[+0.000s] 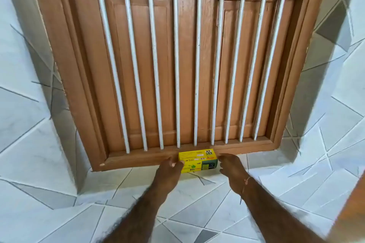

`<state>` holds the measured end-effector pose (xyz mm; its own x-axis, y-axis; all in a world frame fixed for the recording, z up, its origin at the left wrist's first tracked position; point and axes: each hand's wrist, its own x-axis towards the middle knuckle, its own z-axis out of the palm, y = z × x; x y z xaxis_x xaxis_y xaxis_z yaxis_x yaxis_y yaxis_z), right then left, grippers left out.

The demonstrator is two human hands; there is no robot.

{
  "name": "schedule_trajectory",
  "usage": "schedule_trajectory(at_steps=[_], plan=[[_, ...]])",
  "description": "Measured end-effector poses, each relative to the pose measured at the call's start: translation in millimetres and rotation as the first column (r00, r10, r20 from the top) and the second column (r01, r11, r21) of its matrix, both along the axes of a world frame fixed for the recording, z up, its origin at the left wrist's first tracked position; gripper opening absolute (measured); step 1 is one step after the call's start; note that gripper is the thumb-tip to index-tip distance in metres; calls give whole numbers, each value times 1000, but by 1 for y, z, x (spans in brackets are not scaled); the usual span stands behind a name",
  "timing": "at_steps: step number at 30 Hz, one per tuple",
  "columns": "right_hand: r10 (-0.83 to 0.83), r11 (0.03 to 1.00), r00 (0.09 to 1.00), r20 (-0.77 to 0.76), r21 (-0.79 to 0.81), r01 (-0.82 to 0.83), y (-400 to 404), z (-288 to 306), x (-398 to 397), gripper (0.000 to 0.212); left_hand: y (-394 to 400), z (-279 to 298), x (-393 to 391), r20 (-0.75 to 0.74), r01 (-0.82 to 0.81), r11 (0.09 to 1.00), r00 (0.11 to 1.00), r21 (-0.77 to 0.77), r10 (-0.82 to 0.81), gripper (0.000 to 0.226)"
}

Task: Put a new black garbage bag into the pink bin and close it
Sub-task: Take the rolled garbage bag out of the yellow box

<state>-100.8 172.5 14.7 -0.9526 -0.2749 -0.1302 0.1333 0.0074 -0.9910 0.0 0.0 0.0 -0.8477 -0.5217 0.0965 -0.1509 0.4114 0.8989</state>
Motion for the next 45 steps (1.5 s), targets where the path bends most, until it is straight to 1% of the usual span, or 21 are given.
schedule_trajectory(at_steps=[1,3,6,9,11,12,15,18,22,25,26,30,32,34,37,39,40,41,42,43,45], plan=[[1,1000,999,-40,18,0,-3,-1,-3,33,-3,-5,-7,3,23,1000,1000,20,-23,34],[36,999,999,-30,32,-35,-4,-2,-12,31,-3,-12,-19,13,42,998,999,49,-43,42],[74,996,997,-9,-49,-74,0,-5,-18,23,8,-13,-21,-50,17,995,999,103,-11,38],[79,980,997,-12,-182,-80,9,-9,-26,18,18,-15,-21,-247,-114,935,947,336,204,31],[142,958,990,8,-251,-136,13,-12,-30,15,22,-10,-19,-313,-79,860,911,505,267,29],[191,942,981,18,-283,-178,15,-13,-32,12,22,-7,-19,-336,-22,828,908,560,251,32],[312,899,950,31,-333,-285,22,-6,-39,25,19,0,-22,-373,89,780,908,620,193,58],[336,905,940,-64,-256,-341,22,0,-41,26,13,0,-22,-369,139,753,918,643,145,77],[227,942,966,-123,-224,-250,12,-3,-44,26,9,4,-20,-349,177,741,934,648,82,91],[132,949,982,-136,-268,-165,3,-1,-38,28,6,8,-19,-341,171,749,937,641,78,70],[89,950,986,-140,-286,-127,-1,-1,-36,29,4,9,-19,-340,173,744,937,646,77,70],[-99,917,993,-67,-392,65,-12,-5,-37,24,-5,14,-17,-357,179,706,927,685,112,103],[-94,888,995,17,-450,92,-15,-3,-38,25,-10,15,-15,-370,197,685,922,701,113,104],[-109,916,994,10,-386,105,-16,-3,-38,27,-14,16,-12,-384,237,660,919,713,86,101],[-226,974,946,-231,-39,223,-19,-11,-36,23,-15,24,-9,-391,280,677,921,681,12,96],[-178,970,919,-352,96,224,-18,-14,-32,29,-15,32,-9,-383,284,719,923,634,-27,101],[-123,979,927,-353,111,172,-16,-14,-30,34,-15,36,-9,-387,287,743,921,604,-41,103],[-56,993,952,-301,85,86,-14,-11,-27,38,-15,40,-9,-397,295,766,916,571,-57,102],[16,1000,979,-205,-7,-18,-11,-8,-24,38,-16,44,-8,-400,301,794,913,528,-80,99],[103,980,991,-80,-164,-115,-8,-4,-21,34,-17,48,-8,-395,297,829,913,474,-101,91],[285,852,943,173,-497,-166,-3,0,-18,28,-20,59,-7,-375,274,900,917,339,-137,69]])
